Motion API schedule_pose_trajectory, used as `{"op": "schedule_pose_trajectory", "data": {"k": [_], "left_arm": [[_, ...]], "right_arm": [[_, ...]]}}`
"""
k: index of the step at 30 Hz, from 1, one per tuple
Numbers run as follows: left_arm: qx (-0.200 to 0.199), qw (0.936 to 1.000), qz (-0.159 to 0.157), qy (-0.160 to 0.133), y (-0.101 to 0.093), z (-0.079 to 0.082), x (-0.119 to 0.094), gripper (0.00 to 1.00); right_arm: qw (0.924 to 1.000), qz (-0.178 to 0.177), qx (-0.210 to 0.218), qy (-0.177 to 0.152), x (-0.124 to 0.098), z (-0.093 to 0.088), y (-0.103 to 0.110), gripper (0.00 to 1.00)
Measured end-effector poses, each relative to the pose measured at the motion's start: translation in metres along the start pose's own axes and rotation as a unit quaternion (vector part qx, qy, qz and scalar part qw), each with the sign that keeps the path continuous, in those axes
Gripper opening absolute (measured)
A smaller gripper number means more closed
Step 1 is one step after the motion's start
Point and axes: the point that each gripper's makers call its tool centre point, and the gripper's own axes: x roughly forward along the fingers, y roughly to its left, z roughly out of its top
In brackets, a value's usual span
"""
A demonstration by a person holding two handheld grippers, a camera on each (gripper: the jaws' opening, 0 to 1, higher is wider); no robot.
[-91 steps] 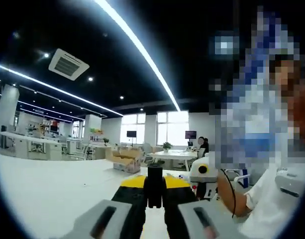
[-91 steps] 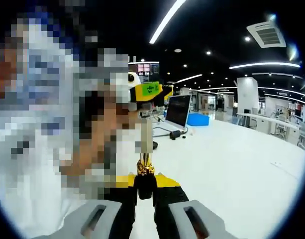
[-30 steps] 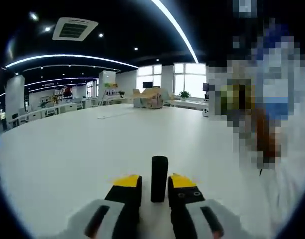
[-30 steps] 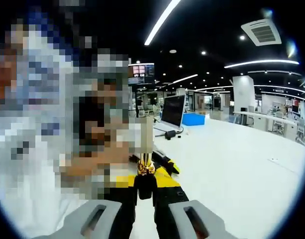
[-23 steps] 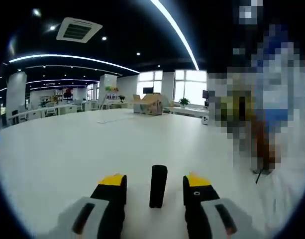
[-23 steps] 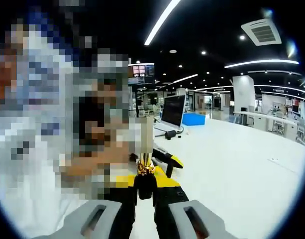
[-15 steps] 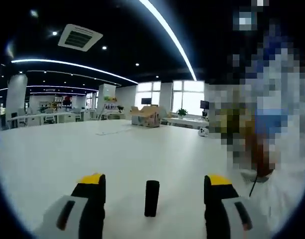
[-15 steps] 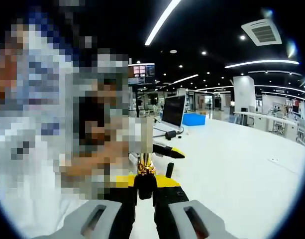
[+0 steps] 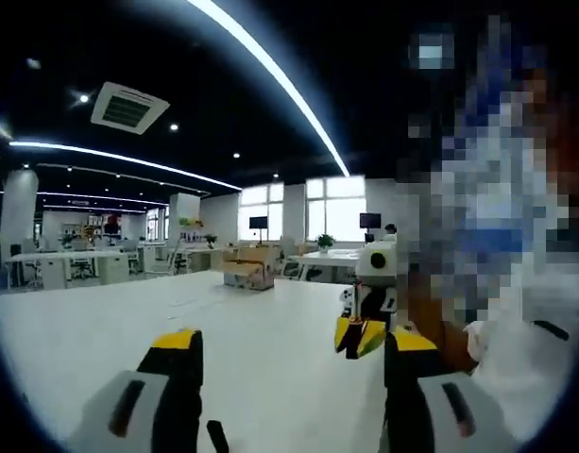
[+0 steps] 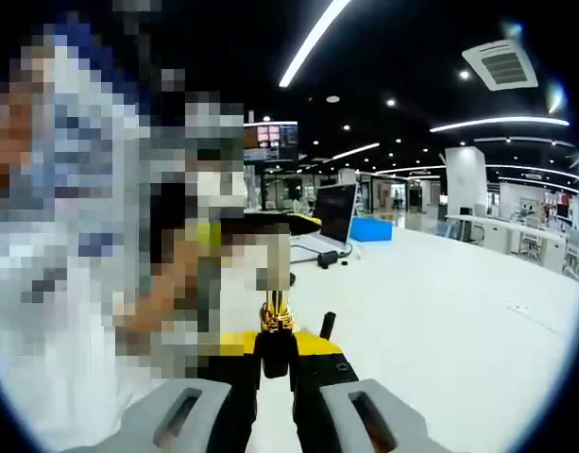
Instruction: Unscrew the lipstick cap, remove the lipstick, and put the cap back on the lipstick
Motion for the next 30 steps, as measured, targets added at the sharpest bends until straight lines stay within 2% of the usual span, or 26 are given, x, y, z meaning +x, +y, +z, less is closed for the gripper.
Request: {"op": "schedule_pose_trajectory", "data": {"k": [4, 8, 11, 18, 21, 26, 30], "left_arm": [[-0.011, 0.9999, -0.006, -0.005, -0.011, 0.006, 0.005, 0.81], [-0.026, 0.9992, -0.031, -0.005, -0.023, -0.002, 0.008, 0.80], [-0.045, 0.9983, -0.037, -0.007, -0.020, -0.004, 0.018, 0.75], [-0.048, 0.9972, -0.057, -0.004, -0.033, -0.009, 0.029, 0.71], [-0.041, 0.9965, -0.072, -0.002, -0.042, -0.007, 0.032, 0.62], [-0.040, 0.9935, -0.106, 0.009, -0.057, -0.019, 0.036, 0.42], [-0.046, 0.9917, -0.120, 0.007, -0.065, -0.023, 0.038, 0.40]], "right_arm": [[1.0000, 0.005, 0.000, -0.006, -0.001, 0.004, 0.005, 0.11], [0.9999, 0.011, 0.000, -0.006, 0.002, 0.004, 0.008, 0.11], [0.9999, 0.014, 0.003, -0.005, 0.007, 0.004, 0.009, 0.11], [0.9996, 0.028, 0.004, 0.007, 0.017, 0.000, 0.017, 0.11], [0.9993, 0.038, 0.006, 0.004, 0.019, 0.001, 0.021, 0.11], [0.9984, 0.056, 0.010, 0.005, 0.023, -0.001, 0.031, 0.11], [0.9978, 0.064, 0.017, 0.009, 0.027, -0.004, 0.035, 0.11]]}}
